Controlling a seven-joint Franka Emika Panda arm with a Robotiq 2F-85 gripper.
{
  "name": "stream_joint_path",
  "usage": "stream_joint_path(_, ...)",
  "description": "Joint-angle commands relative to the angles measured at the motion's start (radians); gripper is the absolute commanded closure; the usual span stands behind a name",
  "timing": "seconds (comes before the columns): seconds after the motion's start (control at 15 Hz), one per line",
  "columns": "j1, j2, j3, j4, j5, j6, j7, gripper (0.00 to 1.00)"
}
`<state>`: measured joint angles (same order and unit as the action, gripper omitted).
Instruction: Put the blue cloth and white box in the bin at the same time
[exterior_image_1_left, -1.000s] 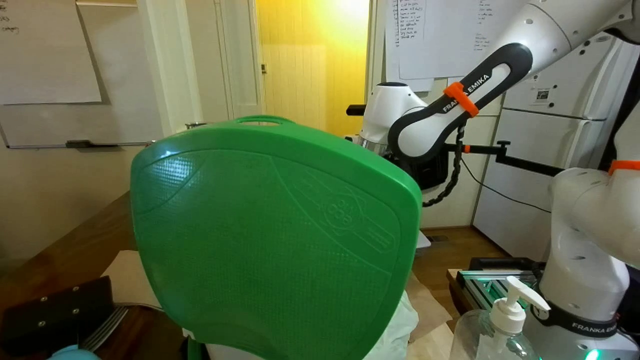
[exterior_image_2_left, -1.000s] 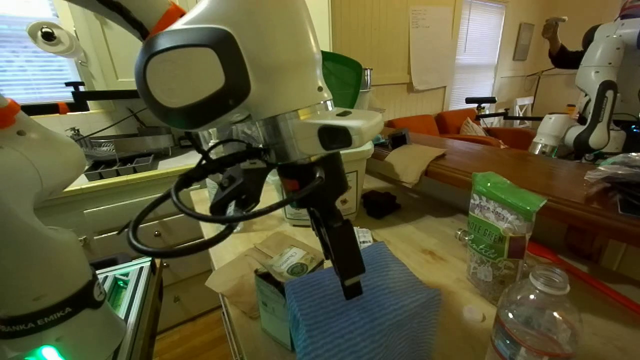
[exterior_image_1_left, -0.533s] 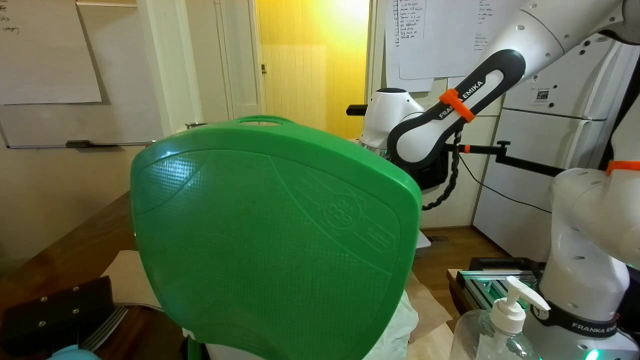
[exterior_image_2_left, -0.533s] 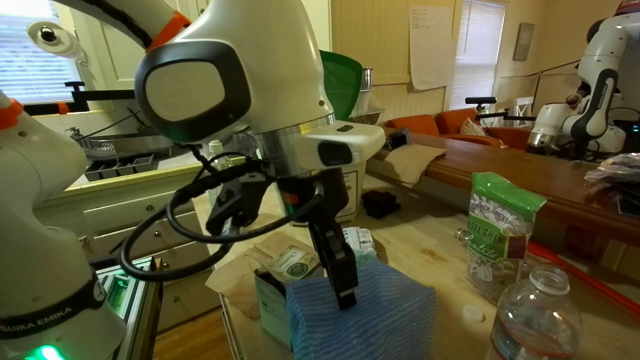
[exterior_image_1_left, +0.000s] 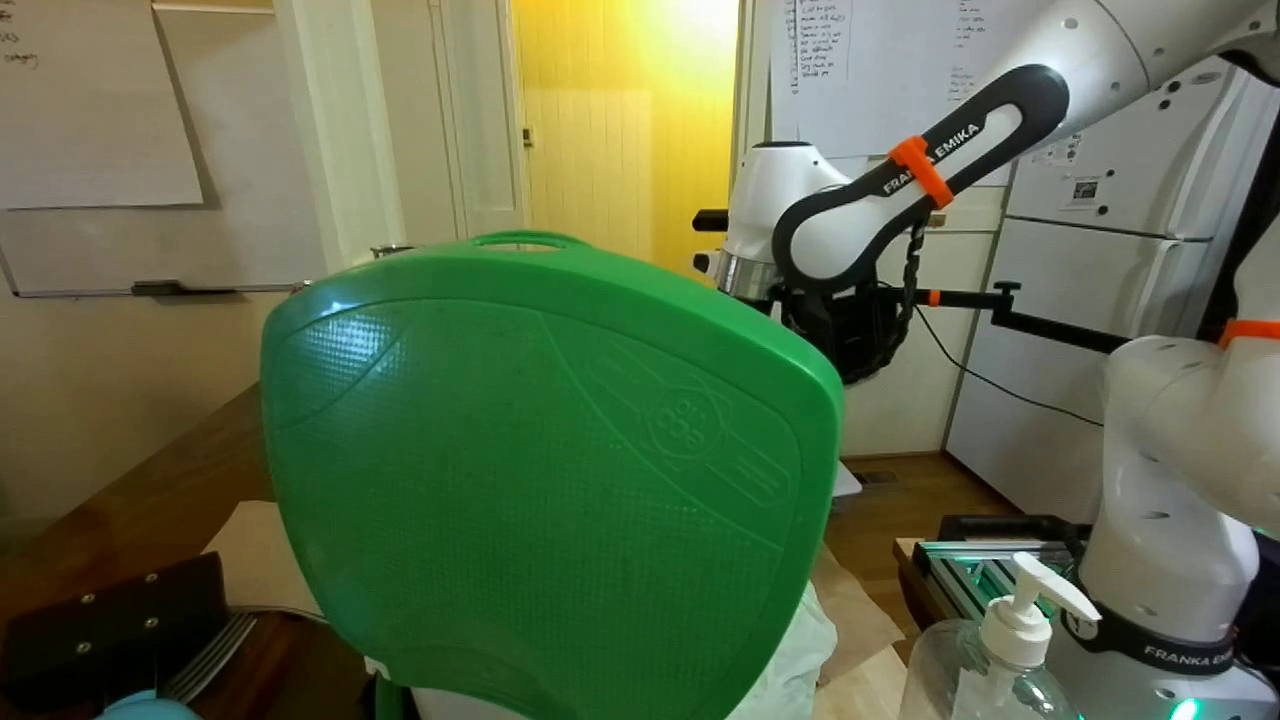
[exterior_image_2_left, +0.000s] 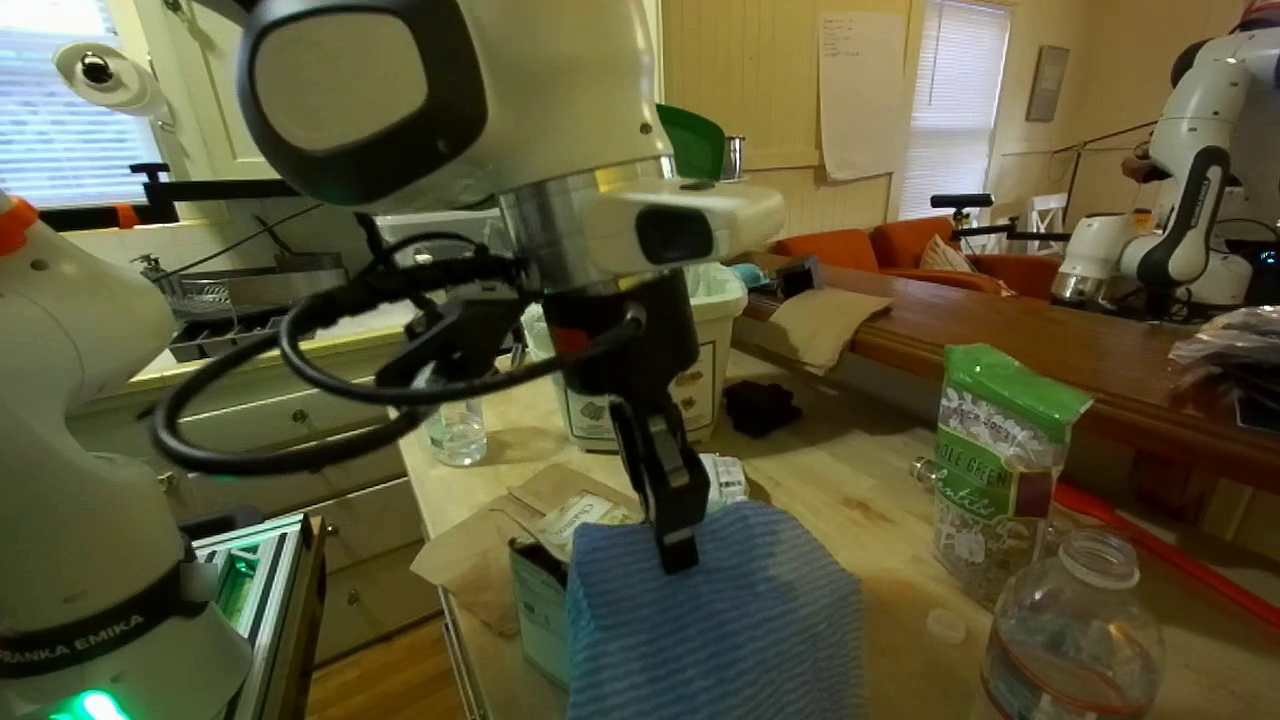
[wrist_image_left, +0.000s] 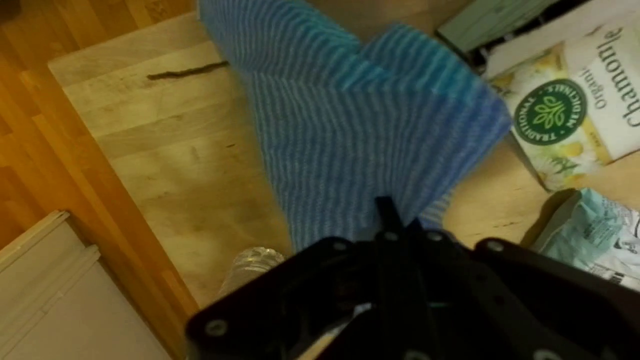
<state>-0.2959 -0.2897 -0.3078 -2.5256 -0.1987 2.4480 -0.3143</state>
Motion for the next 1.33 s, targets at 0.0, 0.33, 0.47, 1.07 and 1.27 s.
stream_joint_path(0.0,0.024,-0.095,-0.015,0.03,0.039,-0.125,-0.086,1.0)
stream_joint_path(0.33,0.078,-0.179,-0.025,0.069,0.093,-0.273,-0.191,1.0)
stream_joint_path(0.47,0.109,-0.202,-0.026,0.074,0.123,-0.349,-0.236,1.0)
stream_joint_path(1.07,0.134,-0.202,0.016,0.056,0.041,-0.555,-0.274,1.0)
stream_joint_path(1.27,0.134,-0.196,0.025,0.035,-0.002,-0.595,-0.27,1.0)
